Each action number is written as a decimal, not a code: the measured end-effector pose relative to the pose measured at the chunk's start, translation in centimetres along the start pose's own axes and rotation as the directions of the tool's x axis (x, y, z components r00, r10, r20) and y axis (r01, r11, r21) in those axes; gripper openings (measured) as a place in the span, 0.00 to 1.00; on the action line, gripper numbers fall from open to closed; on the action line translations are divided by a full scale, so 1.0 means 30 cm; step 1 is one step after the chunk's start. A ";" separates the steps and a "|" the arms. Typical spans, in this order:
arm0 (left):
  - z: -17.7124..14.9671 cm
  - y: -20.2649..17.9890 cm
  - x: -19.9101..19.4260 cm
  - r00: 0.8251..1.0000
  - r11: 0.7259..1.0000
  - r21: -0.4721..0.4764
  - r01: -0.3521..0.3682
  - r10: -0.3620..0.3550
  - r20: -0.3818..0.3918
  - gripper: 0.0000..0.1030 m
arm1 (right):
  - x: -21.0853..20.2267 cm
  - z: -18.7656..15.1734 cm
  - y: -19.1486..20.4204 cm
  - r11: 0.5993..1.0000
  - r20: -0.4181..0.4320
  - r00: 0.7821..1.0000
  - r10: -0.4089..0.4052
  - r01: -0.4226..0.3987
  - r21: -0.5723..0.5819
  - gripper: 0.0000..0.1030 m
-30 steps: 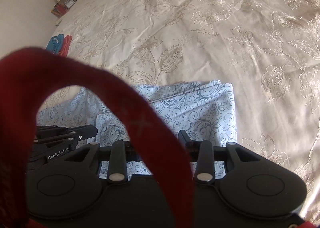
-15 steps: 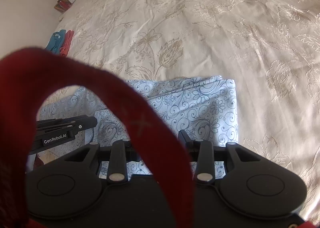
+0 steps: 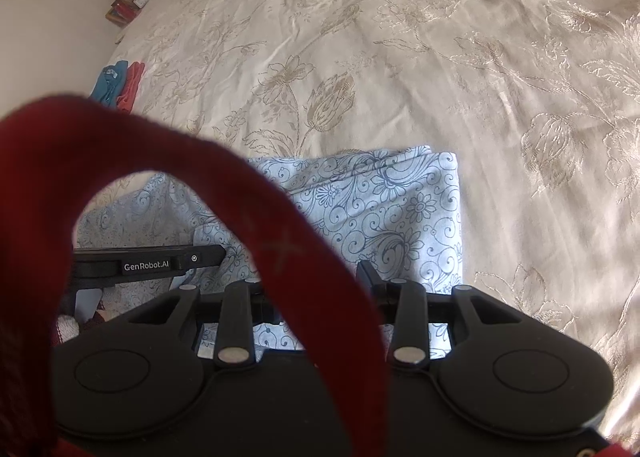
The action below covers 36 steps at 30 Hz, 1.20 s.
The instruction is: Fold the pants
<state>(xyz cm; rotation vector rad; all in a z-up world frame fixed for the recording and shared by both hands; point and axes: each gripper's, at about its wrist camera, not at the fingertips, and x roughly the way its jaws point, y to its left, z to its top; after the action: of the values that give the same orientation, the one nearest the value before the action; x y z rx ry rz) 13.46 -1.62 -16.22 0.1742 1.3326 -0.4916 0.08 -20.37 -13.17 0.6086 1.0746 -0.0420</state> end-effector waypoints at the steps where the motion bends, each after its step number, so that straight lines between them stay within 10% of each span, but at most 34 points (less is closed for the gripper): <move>1: 0.004 -0.004 -0.006 1.000 1.000 0.003 -0.011 0.011 0.001 0.24 | -0.002 -0.001 -0.004 1.000 -0.002 1.000 0.000 0.000 -0.001 0.46; 5: 0.008 -0.032 -0.069 0.996 0.998 0.024 -0.058 0.056 0.069 0.07 | -0.008 -0.004 -0.009 1.000 0.001 1.000 -0.002 0.002 0.004 0.46; 14: -0.003 -0.013 -0.220 0.984 1.000 -0.026 -0.009 0.013 0.178 0.04 | -0.028 -0.012 -0.021 1.000 0.012 1.000 0.000 0.000 0.013 0.46; 36: -0.023 0.133 -0.125 0.999 0.999 -0.035 -0.001 0.002 0.052 0.12 | 0.046 0.001 -0.067 0.993 -0.049 0.992 -0.115 0.115 -0.016 0.40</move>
<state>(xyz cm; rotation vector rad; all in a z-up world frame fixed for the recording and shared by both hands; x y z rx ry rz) 14.04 3.10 -13.40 0.1324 1.2898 -0.4682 0.13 -21.70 -15.19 0.5373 1.1567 -0.1202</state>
